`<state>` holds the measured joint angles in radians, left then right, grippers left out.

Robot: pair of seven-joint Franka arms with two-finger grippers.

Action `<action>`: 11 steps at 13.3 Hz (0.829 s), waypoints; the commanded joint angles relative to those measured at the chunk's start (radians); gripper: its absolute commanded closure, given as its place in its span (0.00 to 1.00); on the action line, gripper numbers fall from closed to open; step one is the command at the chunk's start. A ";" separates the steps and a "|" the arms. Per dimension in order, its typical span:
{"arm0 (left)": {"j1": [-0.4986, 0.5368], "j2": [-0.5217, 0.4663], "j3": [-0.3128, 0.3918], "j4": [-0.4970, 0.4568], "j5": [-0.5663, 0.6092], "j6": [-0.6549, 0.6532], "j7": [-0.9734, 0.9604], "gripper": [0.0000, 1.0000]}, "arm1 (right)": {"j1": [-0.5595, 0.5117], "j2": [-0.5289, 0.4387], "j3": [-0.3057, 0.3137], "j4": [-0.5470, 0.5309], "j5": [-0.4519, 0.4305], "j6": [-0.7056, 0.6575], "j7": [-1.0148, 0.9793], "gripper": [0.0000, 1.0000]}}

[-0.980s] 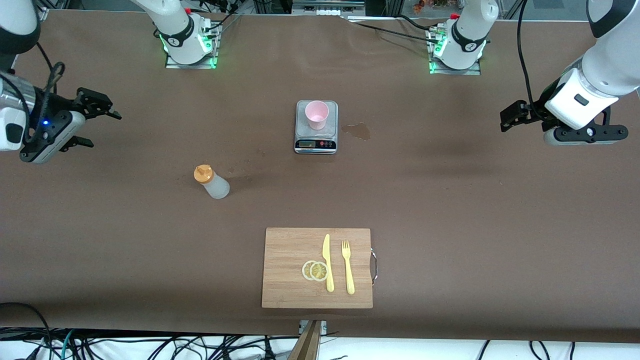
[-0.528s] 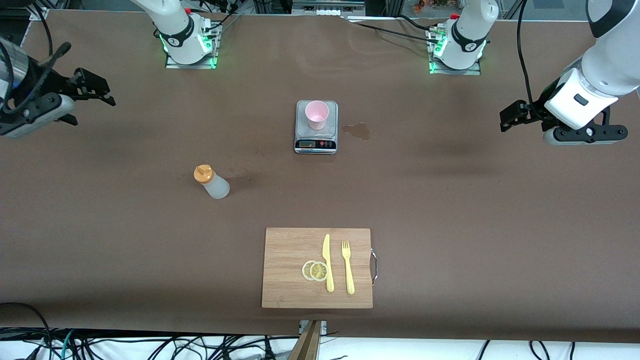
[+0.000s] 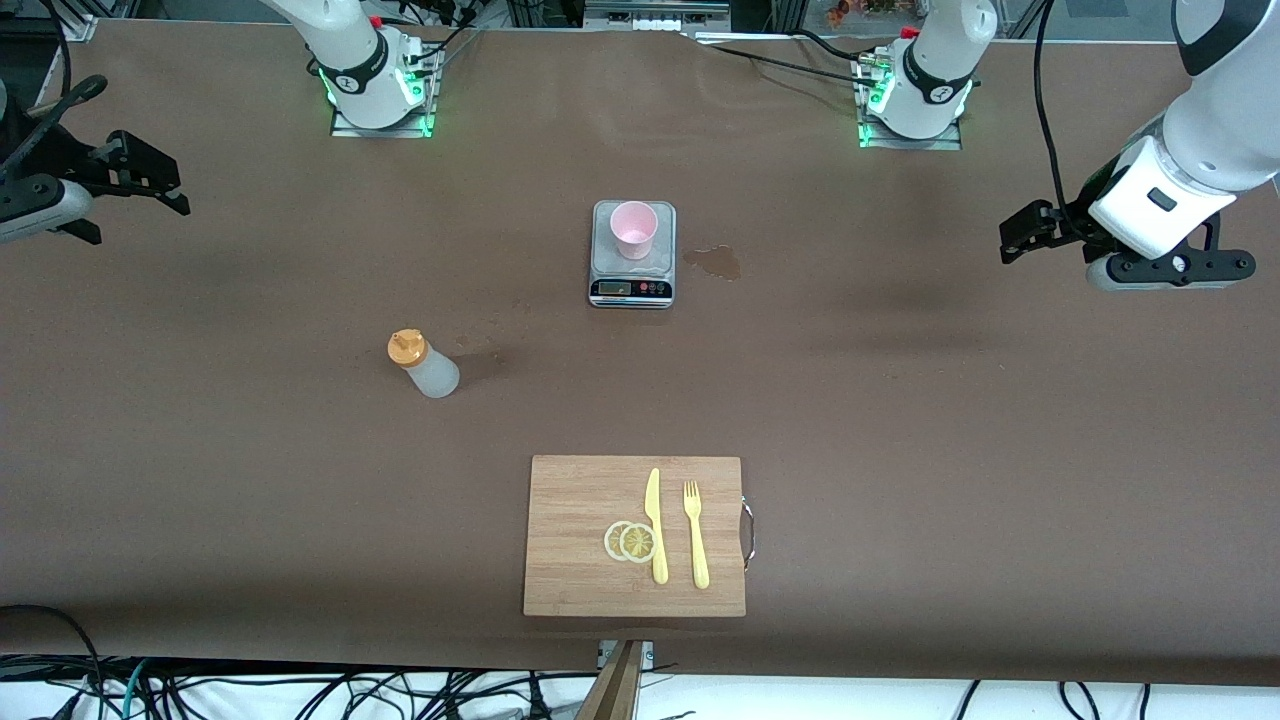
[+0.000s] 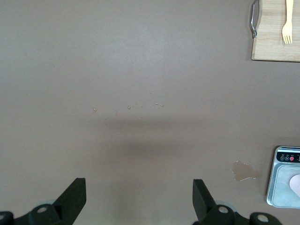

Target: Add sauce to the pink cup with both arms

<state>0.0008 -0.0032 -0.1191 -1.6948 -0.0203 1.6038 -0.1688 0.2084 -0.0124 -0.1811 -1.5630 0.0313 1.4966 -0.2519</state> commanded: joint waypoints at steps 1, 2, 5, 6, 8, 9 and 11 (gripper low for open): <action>0.002 -0.004 -0.001 0.011 -0.023 -0.016 0.011 0.00 | -0.004 -0.026 0.023 0.015 0.006 -0.038 0.100 0.00; 0.002 -0.004 -0.001 0.011 -0.023 -0.016 0.011 0.00 | -0.006 -0.026 0.022 0.015 -0.005 -0.038 0.092 0.00; 0.002 -0.004 -0.001 0.011 -0.021 -0.015 0.011 0.00 | -0.006 -0.026 0.019 0.015 -0.020 -0.035 0.077 0.00; 0.002 -0.004 -0.001 0.011 -0.021 -0.015 0.011 0.00 | -0.006 -0.024 0.019 0.015 -0.019 -0.035 0.079 0.00; 0.002 -0.004 -0.001 0.011 -0.023 -0.016 0.011 0.00 | -0.006 -0.024 0.015 0.015 -0.020 -0.036 0.082 0.00; 0.002 -0.004 -0.001 0.011 -0.021 -0.016 0.011 0.00 | -0.006 -0.023 0.015 0.015 -0.022 -0.036 0.082 0.00; 0.002 -0.004 -0.001 0.012 -0.023 -0.015 0.011 0.00 | -0.004 -0.024 0.012 0.017 -0.021 -0.036 0.085 0.00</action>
<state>0.0008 -0.0032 -0.1191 -1.6948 -0.0203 1.6038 -0.1688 0.2075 -0.0271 -0.1713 -1.5533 0.0240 1.4753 -0.1814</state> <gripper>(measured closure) 0.000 0.000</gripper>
